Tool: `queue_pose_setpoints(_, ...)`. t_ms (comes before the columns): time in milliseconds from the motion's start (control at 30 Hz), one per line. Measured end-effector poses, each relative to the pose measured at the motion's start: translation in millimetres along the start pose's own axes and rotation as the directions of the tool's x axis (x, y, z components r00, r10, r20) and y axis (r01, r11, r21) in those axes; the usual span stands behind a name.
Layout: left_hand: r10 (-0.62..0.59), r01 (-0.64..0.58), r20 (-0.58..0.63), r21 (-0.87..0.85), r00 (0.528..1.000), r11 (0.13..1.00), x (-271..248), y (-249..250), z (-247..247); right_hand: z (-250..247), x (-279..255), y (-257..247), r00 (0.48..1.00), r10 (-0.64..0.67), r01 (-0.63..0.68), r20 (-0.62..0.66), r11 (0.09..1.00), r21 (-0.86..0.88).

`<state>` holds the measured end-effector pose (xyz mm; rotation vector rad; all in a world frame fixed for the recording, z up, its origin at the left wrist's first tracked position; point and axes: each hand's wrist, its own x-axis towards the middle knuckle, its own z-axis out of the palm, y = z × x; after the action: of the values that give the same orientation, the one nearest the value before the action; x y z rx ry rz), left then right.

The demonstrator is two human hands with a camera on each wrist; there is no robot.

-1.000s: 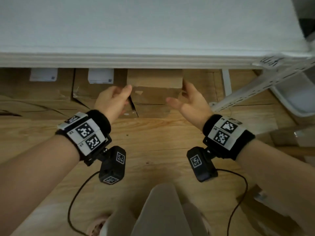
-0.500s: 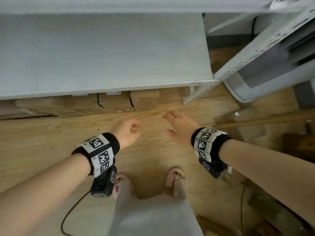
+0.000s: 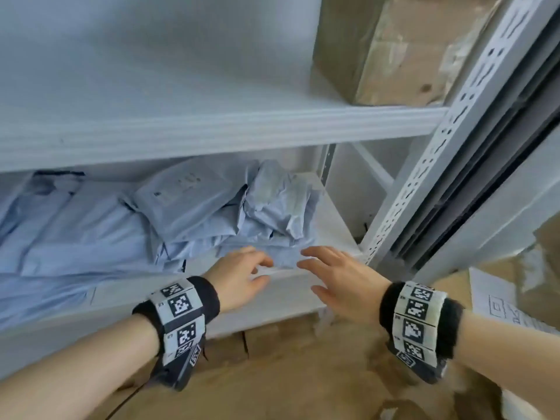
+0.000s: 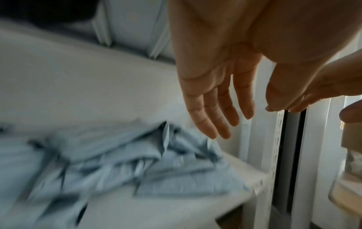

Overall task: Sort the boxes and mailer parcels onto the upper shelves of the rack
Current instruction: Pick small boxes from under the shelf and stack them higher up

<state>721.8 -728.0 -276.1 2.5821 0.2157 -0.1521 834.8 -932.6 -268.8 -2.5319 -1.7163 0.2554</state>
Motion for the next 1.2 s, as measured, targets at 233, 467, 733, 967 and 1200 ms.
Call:
queue_pose_setpoints(233, 0.245, -0.227, -0.208, 0.107, 0.947, 0.968, 1, 75, -131, -144, -23, -9, 0.954, 0.040, -0.073, -0.297, 0.992, -0.102)
queue_pose_setpoints(467, 0.354, -0.313, -0.321, 0.173, 0.878, 0.934, 21, 139, -203, -240, -56, 10, 0.875, 0.062, -0.152, -0.480, 0.977, -0.151)
queue_pose_setpoints(733, 0.346, -0.292, -0.433, 0.188, 0.832, 0.938, 57, 191, -255, -321, -72, 74, 0.789, 0.058, -0.226, -0.612, 0.953, -0.200)
queue_pose_setpoints(967, 0.275, -0.266, -0.554, 0.099, 0.786, 0.959, 85, 210, -278, -371, -72, 130, 0.665, 0.107, -0.282, -0.739, 0.952, -0.117)
queue_pose_setpoints(1200, 0.244, -0.290, -0.554, 0.005, 0.796, 0.957, 112, 225, -271, -379, -63, 163, 0.599, 0.146, -0.231, -0.787, 0.973, 0.004)
